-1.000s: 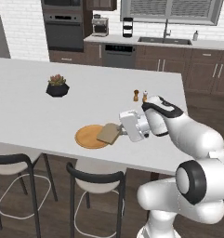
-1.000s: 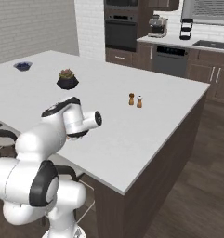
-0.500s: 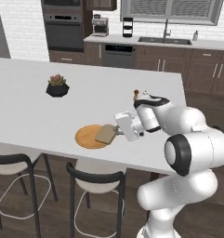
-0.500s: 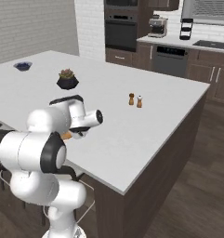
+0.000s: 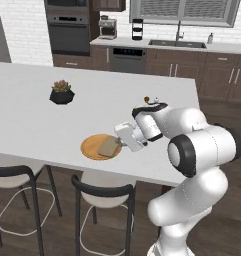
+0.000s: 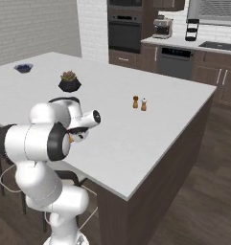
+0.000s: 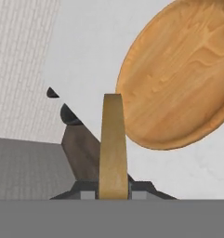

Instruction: Start the toaster. Once the lever pops up, take the bread to the plate on the dining counter.

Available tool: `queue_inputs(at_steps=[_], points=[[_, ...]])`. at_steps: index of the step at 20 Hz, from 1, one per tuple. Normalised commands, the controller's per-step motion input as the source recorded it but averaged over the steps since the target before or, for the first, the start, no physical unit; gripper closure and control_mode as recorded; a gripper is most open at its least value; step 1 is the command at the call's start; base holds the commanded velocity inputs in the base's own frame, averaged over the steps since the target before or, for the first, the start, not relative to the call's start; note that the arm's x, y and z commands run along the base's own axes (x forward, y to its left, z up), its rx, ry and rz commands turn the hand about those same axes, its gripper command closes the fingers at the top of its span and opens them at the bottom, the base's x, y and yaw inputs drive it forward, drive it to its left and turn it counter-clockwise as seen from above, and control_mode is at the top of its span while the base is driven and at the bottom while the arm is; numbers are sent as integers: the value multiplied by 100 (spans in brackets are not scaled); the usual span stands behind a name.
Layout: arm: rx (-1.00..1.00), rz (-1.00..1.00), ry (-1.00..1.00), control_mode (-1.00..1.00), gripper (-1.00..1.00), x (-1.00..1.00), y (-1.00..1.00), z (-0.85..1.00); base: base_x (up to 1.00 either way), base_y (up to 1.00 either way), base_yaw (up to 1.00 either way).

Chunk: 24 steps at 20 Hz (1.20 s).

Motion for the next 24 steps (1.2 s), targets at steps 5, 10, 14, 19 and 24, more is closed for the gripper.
queue_inputs(at_steps=[5,10,14,19,24], points=[[-5,0,0,-100,100,22,17,-16,0,0,0],[0,0,0,-100,100,32,5,-6,0,0,0],[0,0,0,-100,100,43,0,-5,0,0,0],[-2,0,0,-100,-100,52,1,-22,0,0,0],[-3,0,-1,-100,-100,42,1,-20,0,0,0]])
